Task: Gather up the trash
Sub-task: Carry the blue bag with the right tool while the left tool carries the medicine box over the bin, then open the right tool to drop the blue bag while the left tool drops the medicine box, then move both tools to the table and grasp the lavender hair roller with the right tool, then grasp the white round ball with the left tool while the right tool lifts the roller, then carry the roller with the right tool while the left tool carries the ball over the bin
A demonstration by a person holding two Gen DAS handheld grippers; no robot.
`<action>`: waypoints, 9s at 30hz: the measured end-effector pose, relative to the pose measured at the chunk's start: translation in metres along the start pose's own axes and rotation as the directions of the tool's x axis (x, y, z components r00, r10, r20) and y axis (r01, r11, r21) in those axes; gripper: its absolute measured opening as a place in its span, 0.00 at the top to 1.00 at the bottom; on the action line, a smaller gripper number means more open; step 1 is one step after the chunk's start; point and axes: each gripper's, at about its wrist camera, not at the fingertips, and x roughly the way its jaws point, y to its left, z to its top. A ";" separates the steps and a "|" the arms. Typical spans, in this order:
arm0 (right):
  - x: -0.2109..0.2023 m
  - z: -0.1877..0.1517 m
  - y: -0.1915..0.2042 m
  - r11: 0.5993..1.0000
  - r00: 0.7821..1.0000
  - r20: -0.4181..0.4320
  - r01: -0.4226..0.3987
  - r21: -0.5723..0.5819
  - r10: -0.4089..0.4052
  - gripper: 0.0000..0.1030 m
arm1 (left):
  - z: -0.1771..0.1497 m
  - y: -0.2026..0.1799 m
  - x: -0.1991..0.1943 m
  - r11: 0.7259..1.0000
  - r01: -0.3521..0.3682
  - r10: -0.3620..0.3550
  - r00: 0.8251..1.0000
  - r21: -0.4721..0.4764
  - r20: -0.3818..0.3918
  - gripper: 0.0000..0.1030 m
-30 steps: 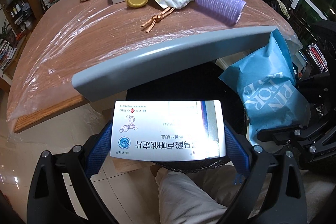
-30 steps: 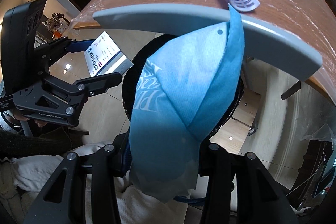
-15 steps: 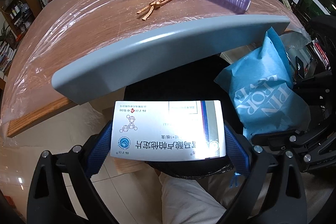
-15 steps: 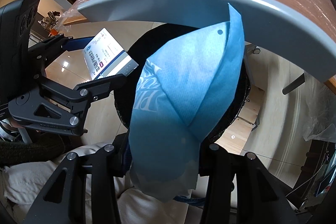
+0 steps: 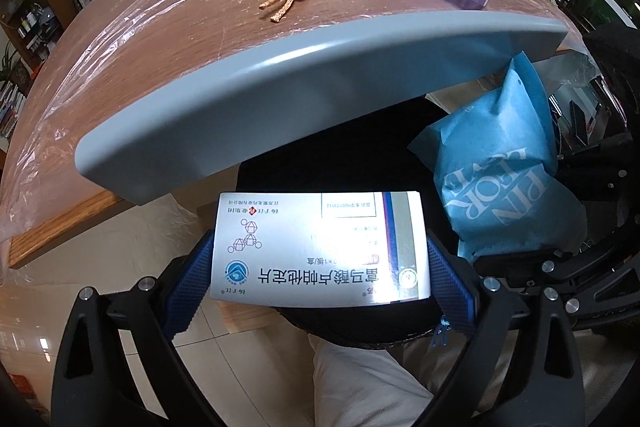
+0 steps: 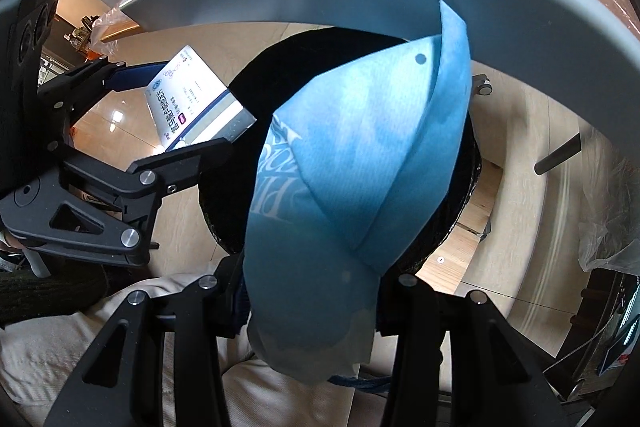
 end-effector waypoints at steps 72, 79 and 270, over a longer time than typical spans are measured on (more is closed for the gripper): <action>-0.041 0.001 -0.015 0.996 0.992 0.121 0.018 0.089 -0.029 0.36 | 0.003 -0.014 0.030 0.997 0.074 -0.072 0.996 0.035 -0.055 0.05; -0.058 0.002 -0.011 0.996 0.986 0.163 0.009 0.092 -0.024 0.36 | 0.005 -0.014 0.018 0.995 0.094 -0.093 0.995 0.042 -0.021 0.02; -0.131 0.009 0.013 0.999 0.954 0.299 -0.033 -0.013 0.035 0.58 | 0.023 0.026 -0.078 0.972 0.225 -0.213 0.965 -0.065 0.154 0.48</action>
